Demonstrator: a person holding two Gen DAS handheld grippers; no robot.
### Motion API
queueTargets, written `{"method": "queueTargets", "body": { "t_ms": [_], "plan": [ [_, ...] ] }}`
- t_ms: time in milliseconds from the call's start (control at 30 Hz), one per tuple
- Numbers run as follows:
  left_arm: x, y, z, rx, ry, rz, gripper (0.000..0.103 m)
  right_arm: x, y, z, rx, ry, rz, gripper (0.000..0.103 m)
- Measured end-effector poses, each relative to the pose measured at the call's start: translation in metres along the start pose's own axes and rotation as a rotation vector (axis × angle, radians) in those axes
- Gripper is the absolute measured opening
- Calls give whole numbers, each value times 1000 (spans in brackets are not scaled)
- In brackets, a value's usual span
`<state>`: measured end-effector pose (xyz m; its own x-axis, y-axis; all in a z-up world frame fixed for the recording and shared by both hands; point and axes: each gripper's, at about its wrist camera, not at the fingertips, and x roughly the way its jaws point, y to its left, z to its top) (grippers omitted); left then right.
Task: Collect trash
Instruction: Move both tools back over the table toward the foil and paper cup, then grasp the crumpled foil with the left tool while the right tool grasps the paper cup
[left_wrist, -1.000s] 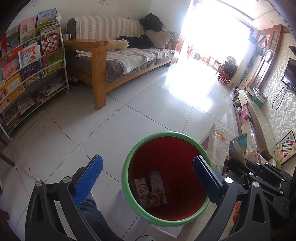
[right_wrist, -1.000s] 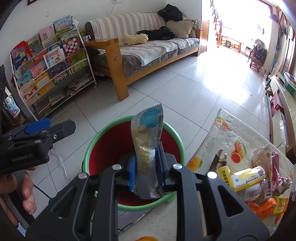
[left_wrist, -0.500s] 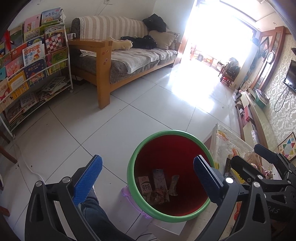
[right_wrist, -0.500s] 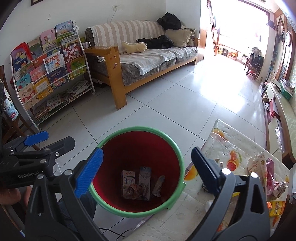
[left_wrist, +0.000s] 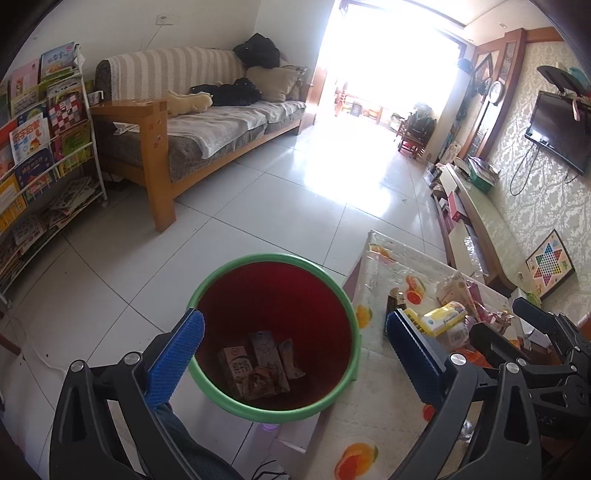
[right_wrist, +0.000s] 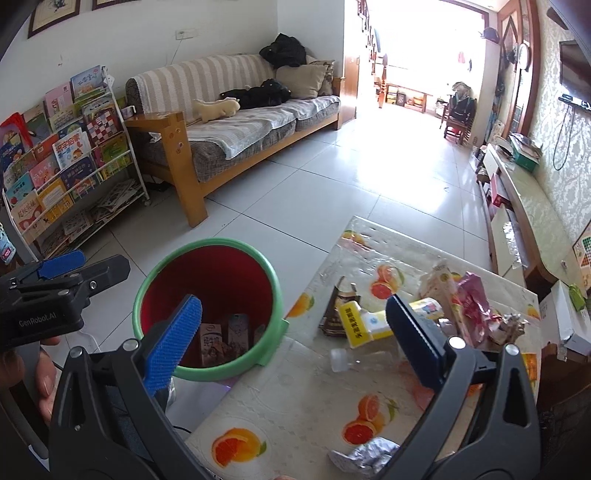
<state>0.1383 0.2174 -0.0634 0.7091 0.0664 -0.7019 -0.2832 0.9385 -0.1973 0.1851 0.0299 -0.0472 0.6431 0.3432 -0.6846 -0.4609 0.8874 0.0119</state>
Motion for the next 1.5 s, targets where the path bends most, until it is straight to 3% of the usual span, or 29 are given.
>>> {"method": "queueTargets", "body": {
  "t_ms": [433,667,767,933,1500],
  "plan": [
    [-16,-130,-53,180,51,-167,95,-80,-116,-87,171,19,-165,98],
    [-7,-190,-89,265,113,-241,95,-108,-158,-140,259,58,-237,98],
    [2,-209,-105,313,158,-240,95,-112,-167,-159,298,80,-248,98],
    [18,-214,-124,351,242,-251,95,-109,-173,-179,360,116,-213,98],
    [81,-225,-148,413,439,-220,95,-53,-160,-218,353,295,-175,98]
  ]
}}
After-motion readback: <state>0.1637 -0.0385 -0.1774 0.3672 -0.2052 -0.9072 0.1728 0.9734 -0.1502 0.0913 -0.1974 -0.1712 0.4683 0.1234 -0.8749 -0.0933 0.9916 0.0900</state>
